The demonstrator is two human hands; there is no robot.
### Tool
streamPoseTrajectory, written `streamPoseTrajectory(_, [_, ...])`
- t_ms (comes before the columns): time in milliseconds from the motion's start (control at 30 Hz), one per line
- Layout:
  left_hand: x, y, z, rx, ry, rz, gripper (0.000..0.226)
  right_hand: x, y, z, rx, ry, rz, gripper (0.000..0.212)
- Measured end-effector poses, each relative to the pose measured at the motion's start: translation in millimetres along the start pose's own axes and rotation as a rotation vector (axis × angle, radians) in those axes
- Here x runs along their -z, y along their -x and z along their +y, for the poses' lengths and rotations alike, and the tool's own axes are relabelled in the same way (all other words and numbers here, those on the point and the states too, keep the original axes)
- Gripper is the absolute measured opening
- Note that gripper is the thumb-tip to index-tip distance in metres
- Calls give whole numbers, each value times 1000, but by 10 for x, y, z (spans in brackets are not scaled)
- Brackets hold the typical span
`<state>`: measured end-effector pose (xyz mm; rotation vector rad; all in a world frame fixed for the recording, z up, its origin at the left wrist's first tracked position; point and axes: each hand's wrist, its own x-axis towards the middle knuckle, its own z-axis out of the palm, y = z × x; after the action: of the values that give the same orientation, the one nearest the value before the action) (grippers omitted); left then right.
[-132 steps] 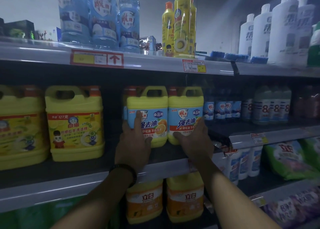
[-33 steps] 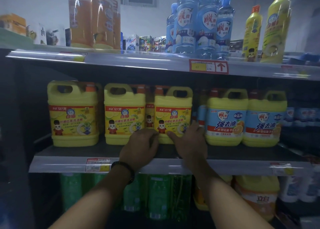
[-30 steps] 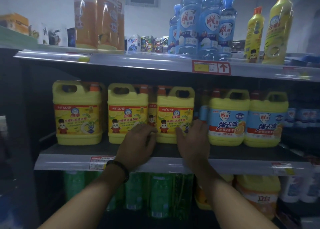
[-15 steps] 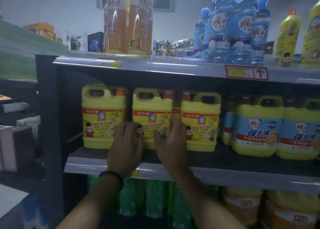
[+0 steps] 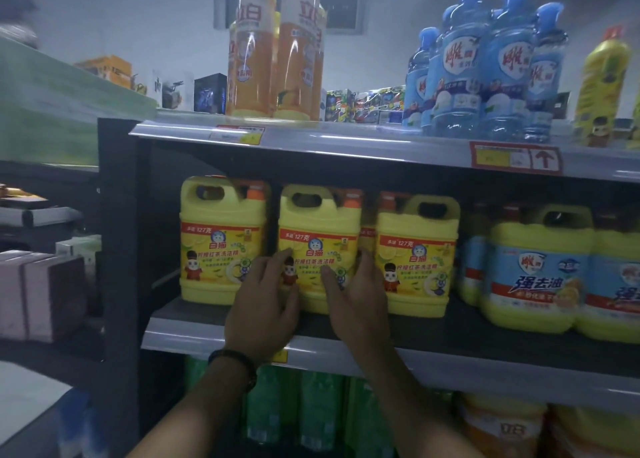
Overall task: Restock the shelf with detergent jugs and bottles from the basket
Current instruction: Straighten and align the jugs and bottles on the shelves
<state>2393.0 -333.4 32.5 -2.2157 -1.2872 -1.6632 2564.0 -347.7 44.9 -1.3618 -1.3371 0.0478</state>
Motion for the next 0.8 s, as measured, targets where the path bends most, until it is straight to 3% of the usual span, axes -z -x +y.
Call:
streamPoseTrajectory(133, [16,-4,4,4,46,-28,57,37,-5,8,32,-67,125,44])
streamPoseTrajectory(300, [34,-2,-48,45,132,-7,64,88,-8,75,222,-267,248,22])
streamPoseTrajectory(467, [95,0,-51,31,251,-43,72,115,35,93,434,-323,234,14])
streamPoseTrajectory(633, [165,-21,45,-21,152,-157,70,74,39,111,549,-286,132,22])
streamPoseTrajectory(800, [142,-48,69,36,177,-177,63,86,70,77,516,-347,4,30])
